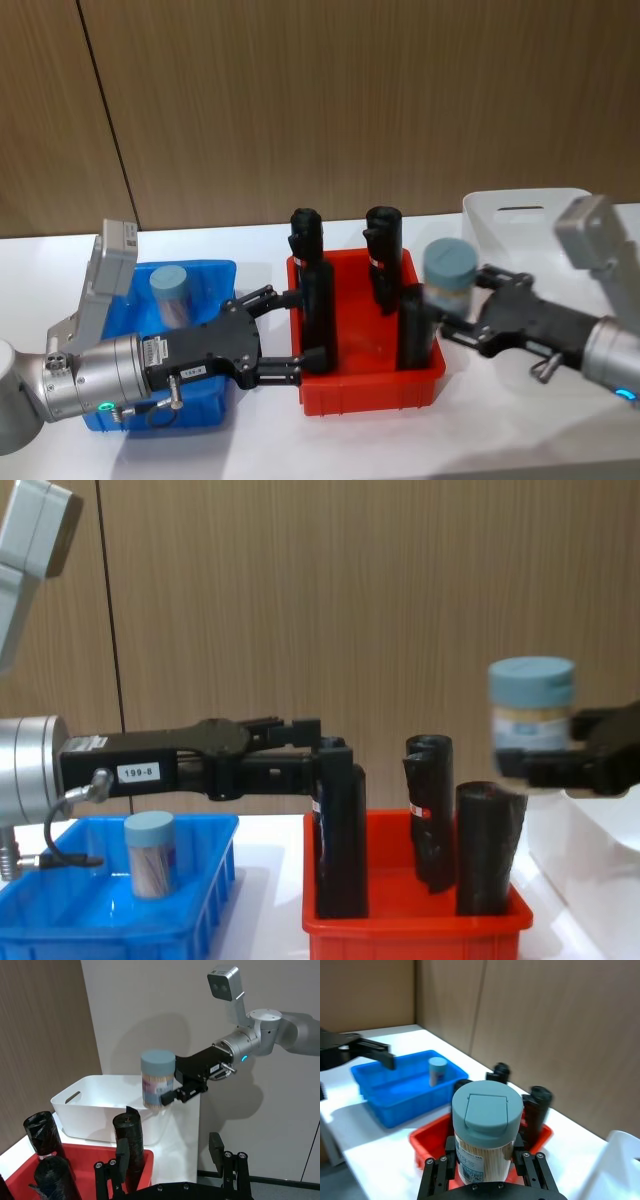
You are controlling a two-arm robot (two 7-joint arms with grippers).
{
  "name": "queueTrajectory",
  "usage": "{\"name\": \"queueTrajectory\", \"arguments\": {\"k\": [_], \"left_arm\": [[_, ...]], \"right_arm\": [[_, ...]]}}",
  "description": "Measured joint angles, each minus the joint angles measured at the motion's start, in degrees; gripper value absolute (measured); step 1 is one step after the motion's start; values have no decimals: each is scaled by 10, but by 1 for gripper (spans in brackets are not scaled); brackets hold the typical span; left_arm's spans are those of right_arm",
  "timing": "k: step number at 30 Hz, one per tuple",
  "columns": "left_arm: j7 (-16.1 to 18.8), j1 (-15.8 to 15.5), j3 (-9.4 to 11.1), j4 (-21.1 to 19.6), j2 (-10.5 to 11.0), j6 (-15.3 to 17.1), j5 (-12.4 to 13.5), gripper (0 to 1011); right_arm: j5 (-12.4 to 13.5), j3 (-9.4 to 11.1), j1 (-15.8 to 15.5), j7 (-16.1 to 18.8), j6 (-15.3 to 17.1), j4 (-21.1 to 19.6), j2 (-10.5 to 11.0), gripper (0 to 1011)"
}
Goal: Pick the cotton swabs from the blue box and place them into the white box.
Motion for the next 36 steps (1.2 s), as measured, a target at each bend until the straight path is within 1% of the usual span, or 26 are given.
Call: {"name": "queueTrajectory", "arguments": {"k": [3, 8, 9, 11, 16, 18, 19, 22, 23, 24, 25, 28, 32, 36], "left_arm": [[0, 0, 0, 0, 0, 0, 0, 1004], [0, 0, 0, 0, 0, 0, 0, 1004], [0, 0, 0, 0, 0, 0, 0, 1004], [0, 0, 0, 0, 0, 0, 0, 1004], [0, 0, 0, 0, 0, 0, 0, 1004], [0, 0, 0, 0, 0, 0, 0, 1004], [0, 0, 0, 0, 0, 0, 0, 1004], [0, 0, 0, 0, 0, 0, 0, 1004], [0, 0, 0, 0, 0, 0, 0, 1004], [0, 0, 0, 0, 0, 0, 0, 1004], [0, 0, 0, 0, 0, 0, 0, 1004], [0, 0, 0, 0, 0, 0, 0, 1004], [0, 0, 0, 0, 0, 0, 0, 1004], [0, 0, 0, 0, 0, 0, 0, 1004]], "right_arm": [[11, 11, -5, -15, -2, -1, 13, 640], [24, 26, -7, -43, -4, 4, 27, 640], [24, 26, -7, -43, -4, 4, 27, 640], [28, 32, -5, -60, -4, 14, 31, 640], [29, 37, 5, -85, -2, 36, 31, 640], [29, 38, 11, -92, -1, 48, 29, 640], [27, 38, 19, -101, -1, 63, 26, 640], [24, 37, 30, -113, -1, 85, 21, 640], [21, 36, 39, -119, -1, 102, 16, 640], [20, 36, 42, -122, -1, 108, 15, 640], [18, 34, 52, -127, -2, 127, 10, 640], [14, 32, 65, -136, -4, 152, 4, 640], [9, 27, 90, -148, -11, 205, -9, 640], [6, 23, 108, -154, -16, 243, -19, 640]]}}
